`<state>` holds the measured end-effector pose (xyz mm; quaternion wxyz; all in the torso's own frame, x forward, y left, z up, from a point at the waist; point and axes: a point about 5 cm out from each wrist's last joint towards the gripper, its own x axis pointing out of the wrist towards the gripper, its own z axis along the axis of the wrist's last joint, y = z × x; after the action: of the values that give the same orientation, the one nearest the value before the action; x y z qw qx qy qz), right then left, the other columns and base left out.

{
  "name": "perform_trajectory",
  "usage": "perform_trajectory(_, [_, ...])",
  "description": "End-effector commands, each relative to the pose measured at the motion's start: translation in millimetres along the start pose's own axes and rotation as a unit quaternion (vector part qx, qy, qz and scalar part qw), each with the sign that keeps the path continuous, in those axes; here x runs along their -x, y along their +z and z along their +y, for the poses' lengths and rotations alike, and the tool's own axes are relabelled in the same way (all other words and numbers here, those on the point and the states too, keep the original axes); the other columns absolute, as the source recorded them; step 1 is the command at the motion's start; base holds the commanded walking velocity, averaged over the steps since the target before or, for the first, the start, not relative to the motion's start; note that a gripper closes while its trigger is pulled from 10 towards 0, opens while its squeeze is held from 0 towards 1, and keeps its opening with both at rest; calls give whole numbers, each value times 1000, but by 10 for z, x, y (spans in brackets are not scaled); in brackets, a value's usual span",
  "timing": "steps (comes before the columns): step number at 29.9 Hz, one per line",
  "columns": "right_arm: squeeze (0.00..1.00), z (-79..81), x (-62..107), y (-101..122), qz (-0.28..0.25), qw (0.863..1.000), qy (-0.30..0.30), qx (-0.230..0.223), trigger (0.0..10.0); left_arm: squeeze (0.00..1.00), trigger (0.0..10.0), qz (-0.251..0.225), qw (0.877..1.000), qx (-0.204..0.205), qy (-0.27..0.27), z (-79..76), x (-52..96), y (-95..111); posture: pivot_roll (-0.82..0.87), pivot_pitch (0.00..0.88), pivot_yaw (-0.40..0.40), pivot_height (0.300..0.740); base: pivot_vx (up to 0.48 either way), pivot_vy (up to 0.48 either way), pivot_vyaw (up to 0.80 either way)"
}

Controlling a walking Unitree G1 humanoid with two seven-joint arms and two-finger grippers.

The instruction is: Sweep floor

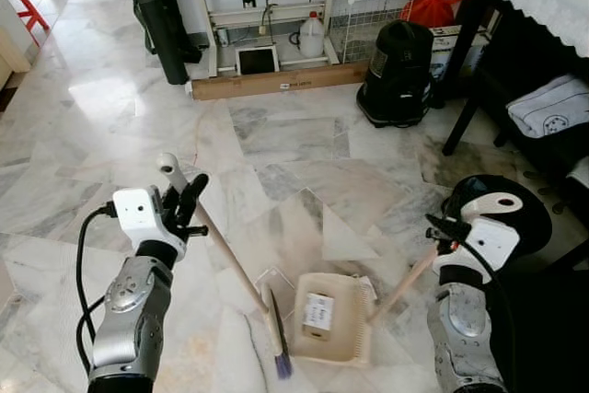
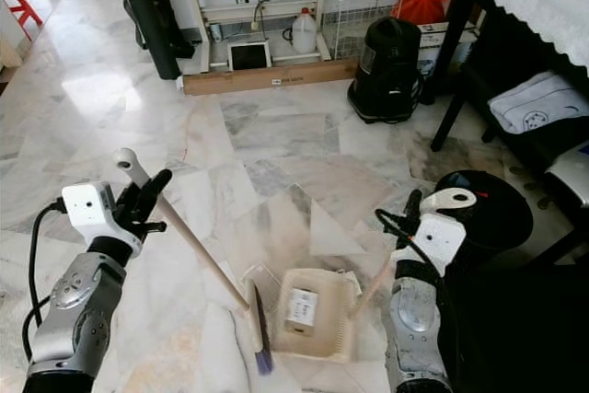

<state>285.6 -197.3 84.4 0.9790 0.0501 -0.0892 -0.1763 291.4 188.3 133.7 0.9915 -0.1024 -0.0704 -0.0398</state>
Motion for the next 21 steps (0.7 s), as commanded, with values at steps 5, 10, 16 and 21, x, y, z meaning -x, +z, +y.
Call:
perform_trajectory(5, [0, 138, -88, 154, -12, 998, 18, -65, 10000, 0, 10000, -19, 999, -24, -20, -52, -25, 51, 103, 68, 31, 740, 0, 0, 0])
perform_trajectory(10, [0, 205, -84, 142, -4, 997, 38, -71, 10000, 0, 10000, -24, 999, -16, -35, -99, -50, 79, 108, 59, 27, 740, 0, 0, 0])
perform_trajectory(16, [0, 295, -55, 107, 9, 995, 69, -69, 10000, 0, 10000, -52, 996, 46, -58, -191, -100, 247, 110, 52, 24, 740, 0, 0, 0])
perform_trajectory(21, [0, 304, -45, 82, 15, 995, 74, -70, 10000, 0, 10000, -92, 994, 20, -52, -199, -176, 452, 113, 52, 25, 740, 0, 0, 0])
